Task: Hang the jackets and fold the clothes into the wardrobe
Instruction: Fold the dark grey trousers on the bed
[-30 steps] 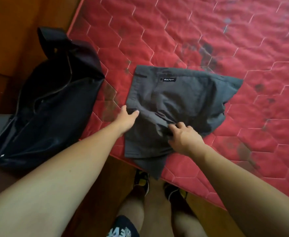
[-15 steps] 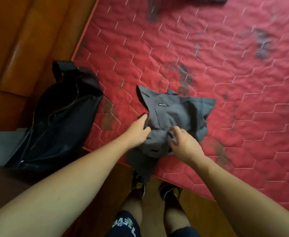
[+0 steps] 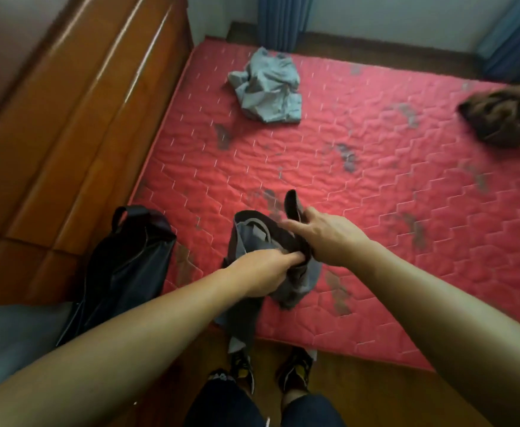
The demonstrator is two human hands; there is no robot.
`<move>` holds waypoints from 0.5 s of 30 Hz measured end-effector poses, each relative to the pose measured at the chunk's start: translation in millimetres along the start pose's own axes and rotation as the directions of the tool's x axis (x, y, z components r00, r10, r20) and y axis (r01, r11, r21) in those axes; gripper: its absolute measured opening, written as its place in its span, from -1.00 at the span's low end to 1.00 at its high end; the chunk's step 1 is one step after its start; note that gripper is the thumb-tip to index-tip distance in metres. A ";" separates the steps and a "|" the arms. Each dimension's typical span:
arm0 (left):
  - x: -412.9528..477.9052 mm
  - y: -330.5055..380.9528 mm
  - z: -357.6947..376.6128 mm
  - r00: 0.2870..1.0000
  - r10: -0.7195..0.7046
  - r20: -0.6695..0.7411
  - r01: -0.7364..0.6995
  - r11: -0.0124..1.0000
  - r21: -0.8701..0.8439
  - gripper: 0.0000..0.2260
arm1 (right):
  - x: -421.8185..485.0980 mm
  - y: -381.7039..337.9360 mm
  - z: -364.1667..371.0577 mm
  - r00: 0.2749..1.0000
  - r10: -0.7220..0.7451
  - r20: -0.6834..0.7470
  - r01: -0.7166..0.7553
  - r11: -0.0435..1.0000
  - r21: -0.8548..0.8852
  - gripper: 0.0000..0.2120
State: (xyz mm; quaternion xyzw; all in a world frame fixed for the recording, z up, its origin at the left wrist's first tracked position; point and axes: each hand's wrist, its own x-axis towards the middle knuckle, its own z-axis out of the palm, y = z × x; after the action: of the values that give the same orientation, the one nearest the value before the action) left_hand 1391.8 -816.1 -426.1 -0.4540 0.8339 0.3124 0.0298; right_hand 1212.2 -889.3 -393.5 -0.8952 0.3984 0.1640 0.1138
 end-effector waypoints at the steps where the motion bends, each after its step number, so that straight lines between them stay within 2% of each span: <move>1: -5.1 7.5 -5.2 1.000 -0.002 0.021 0.002 1.000 0.021 -0.66 | -10.4 -1.1 -4.2 0.999 0.017 0.031 -0.017 1.000 -0.003 -0.56; 3: -14.5 19.5 -14.5 0.998 -0.029 0.061 0.030 1.000 -0.003 -0.78 | -33.5 -0.4 -12.0 0.991 0.123 0.047 -0.125 0.992 0.035 -0.82; 5: -21.4 23.1 -21.7 0.996 -0.072 0.056 0.077 0.993 -0.093 -0.78 | -57.0 5.5 -18.1 0.967 0.255 0.027 -0.256 0.964 0.063 -0.89; 8: -28.2 14.1 -38.3 0.984 -0.141 0.110 0.162 0.965 -0.208 -0.47 | -92.7 10.4 -33.9 0.931 0.364 -0.035 -0.360 0.928 0.094 -0.85; 10: -33.8 3.9 -47.3 0.972 -0.168 0.165 0.188 0.975 -0.117 -0.40 | -113.7 15.4 -43.8 0.906 0.414 -0.082 -0.404 0.907 0.118 -0.83; 12: -43.0 -4.5 -49.3 0.962 -0.181 0.204 0.189 0.982 -0.022 -0.41 | -133.9 22.9 -52.2 0.868 0.481 -0.121 -0.464 0.874 0.145 -0.85; 15: -53.6 -2.9 -43.6 0.947 -0.220 0.233 0.210 0.975 0.068 -0.59 | -158.2 28.9 -59.0 0.827 0.538 -0.163 -0.506 0.839 0.203 -0.86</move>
State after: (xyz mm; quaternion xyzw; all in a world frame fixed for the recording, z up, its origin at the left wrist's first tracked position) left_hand 1435.6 -801.6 -374.6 -0.5005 0.7760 0.3422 0.1736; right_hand 1103.0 -821.1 -280.5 -0.7529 0.6493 0.0614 0.0884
